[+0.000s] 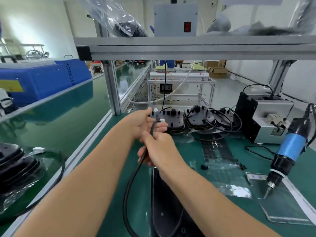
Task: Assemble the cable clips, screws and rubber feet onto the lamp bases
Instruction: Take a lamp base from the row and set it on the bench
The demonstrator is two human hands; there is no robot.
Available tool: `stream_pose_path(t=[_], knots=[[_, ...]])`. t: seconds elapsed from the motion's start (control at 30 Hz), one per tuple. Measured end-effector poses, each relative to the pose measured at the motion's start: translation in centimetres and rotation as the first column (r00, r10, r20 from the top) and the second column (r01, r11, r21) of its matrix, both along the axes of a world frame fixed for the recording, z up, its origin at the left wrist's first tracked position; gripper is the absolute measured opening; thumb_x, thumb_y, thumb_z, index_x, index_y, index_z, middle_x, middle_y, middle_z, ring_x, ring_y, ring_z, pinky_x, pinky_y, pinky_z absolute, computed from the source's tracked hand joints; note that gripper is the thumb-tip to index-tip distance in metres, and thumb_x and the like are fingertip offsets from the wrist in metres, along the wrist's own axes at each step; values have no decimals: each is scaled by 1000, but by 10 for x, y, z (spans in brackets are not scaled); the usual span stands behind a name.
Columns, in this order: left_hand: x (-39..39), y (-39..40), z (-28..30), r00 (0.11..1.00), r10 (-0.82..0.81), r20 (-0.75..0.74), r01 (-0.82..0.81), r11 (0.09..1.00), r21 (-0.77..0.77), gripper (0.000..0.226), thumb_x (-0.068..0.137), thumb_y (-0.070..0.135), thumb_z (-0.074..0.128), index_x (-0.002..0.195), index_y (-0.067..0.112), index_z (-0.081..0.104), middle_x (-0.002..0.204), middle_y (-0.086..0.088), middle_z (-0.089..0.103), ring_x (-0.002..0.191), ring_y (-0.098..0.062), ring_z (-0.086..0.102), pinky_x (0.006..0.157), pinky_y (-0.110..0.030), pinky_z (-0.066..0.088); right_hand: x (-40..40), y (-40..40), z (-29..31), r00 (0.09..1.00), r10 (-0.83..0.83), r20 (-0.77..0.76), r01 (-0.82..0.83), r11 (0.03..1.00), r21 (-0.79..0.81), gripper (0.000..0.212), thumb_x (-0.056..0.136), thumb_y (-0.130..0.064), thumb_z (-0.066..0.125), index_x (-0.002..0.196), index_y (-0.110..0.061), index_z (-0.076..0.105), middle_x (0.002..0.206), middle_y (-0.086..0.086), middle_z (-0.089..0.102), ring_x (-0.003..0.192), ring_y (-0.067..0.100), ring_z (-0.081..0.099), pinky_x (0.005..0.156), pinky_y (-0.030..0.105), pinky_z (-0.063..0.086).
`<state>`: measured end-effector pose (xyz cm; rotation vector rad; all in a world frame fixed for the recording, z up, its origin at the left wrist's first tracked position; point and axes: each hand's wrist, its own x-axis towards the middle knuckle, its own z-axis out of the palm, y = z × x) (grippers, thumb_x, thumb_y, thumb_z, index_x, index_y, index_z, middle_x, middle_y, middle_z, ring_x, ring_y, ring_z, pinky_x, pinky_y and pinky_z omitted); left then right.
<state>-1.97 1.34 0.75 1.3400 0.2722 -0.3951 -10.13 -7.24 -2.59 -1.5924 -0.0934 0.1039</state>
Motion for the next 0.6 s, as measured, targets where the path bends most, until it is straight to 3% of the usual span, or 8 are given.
stream_pose_path(t=[0.07, 0.13, 0.2, 0.37, 0.5, 0.6], knots=[[15, -1, 3, 999, 14, -38, -15, 1000, -20, 47, 104, 38, 33, 108, -4, 53, 81, -8, 68, 49, -14, 62, 48, -23, 40, -14, 7, -8, 995, 21, 101, -9, 993, -119, 27, 99, -24, 43, 84, -7, 57, 38, -4, 54, 33, 6, 45, 37, 17, 38], [28, 2, 5, 993, 68, -93, -74, 995, -66, 43, 104, 35, 36, 84, 5, 59, 55, 2, 58, 36, -7, 50, 51, -19, 26, -26, 12, -13, 985, 49, 168, -15, 980, -198, 36, 101, -35, 40, 83, -8, 55, 38, -4, 54, 34, 5, 42, 43, 20, 40], [36, 7, 8, 991, 102, -89, -109, 991, -78, 37, 103, 31, 42, 78, 9, 58, 43, 7, 50, 30, -5, 43, 51, -20, 23, -35, 13, -13, 979, 73, 188, -33, 978, -207, 40, 101, -43, 35, 81, -13, 52, 41, -3, 54, 38, 5, 43, 49, 22, 38], [40, 21, 11, 986, 155, -58, -160, 981, -106, 27, 100, 22, 47, 84, 8, 62, 49, 4, 59, 36, -5, 52, 52, -19, 29, -47, 17, 0, 975, 82, 205, -52, 987, -151, 41, 103, -38, 30, 74, -15, 47, 43, -2, 51, 40, 4, 42, 48, 17, 37], [48, 38, 7, 950, 305, -60, -310, 945, -108, 18, 101, 19, 44, 105, 11, 60, 62, 3, 69, 41, -4, 57, 47, -19, 31, -54, 23, 8, 975, 95, 199, -63, 984, -164, 41, 102, -38, 30, 70, -16, 43, 53, 2, 53, 47, 10, 45, 56, 27, 42], [57, 49, 3, 928, 368, -49, -371, 923, -97, 19, 102, 16, 41, 95, 10, 58, 56, 2, 67, 38, -5, 54, 43, -20, 30, -56, 20, 13, 973, 107, 202, -68, 979, -194, 41, 103, -37, 30, 71, -15, 44, 68, 8, 56, 65, 19, 49, 73, 38, 48]])
